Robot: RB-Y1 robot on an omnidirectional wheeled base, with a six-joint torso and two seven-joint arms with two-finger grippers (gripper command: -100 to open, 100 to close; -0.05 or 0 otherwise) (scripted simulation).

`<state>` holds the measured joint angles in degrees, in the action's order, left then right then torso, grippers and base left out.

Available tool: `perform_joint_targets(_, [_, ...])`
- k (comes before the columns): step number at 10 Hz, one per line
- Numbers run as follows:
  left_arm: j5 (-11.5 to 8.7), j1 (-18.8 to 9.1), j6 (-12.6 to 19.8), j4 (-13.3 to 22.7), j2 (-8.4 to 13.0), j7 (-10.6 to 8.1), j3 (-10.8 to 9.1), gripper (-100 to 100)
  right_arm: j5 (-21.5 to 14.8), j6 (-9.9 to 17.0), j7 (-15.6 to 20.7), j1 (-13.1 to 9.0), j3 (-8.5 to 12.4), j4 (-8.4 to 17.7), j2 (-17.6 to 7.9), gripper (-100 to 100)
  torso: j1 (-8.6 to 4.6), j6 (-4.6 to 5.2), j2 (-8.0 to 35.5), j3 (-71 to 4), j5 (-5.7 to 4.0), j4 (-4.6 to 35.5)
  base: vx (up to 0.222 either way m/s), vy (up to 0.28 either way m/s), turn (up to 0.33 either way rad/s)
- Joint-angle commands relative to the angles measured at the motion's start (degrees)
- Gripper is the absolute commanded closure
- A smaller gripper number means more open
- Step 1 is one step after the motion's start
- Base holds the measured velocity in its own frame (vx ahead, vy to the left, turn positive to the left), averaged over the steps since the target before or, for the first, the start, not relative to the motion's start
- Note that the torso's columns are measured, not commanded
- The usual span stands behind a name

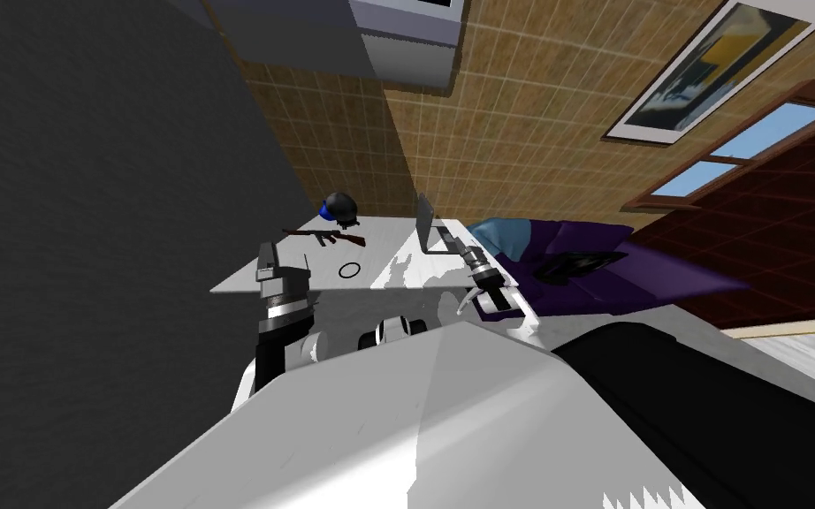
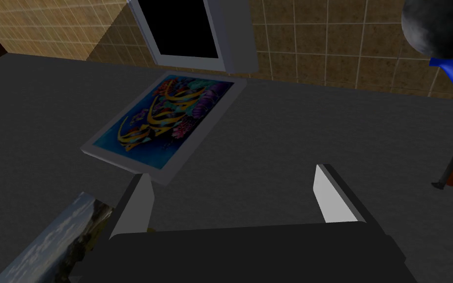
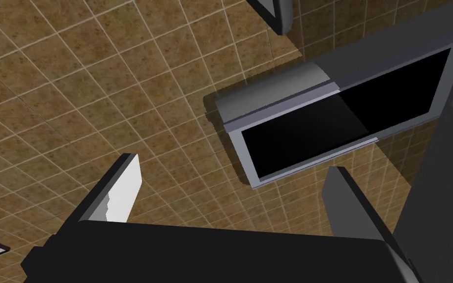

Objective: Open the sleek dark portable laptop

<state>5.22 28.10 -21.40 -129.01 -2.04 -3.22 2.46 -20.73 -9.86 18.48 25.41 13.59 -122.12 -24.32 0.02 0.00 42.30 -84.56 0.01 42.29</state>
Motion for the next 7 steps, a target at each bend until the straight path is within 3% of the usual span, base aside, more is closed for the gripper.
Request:
perform_joint_targets(1, [0.0,0.0,0.0,0.0,0.0,0.00,0.00,0,-4.0,3.2,3.0,-0.9,1.5,3.8,-3.0,-100,-0.04,-0.01,0.0,0.0,-0.01,0.0,0.011,0.096,0.160])
perform_joint_targets(7, [0.0,0.0,0.0,0.0,0.0,0.00,0.00,0,-10.6,10.5,8.8,-3.1,4.3,12.6,-10.2,-100,-0.06,-0.01,0.0,0.0,-0.01,0.0,0.008,0.098,0.198])
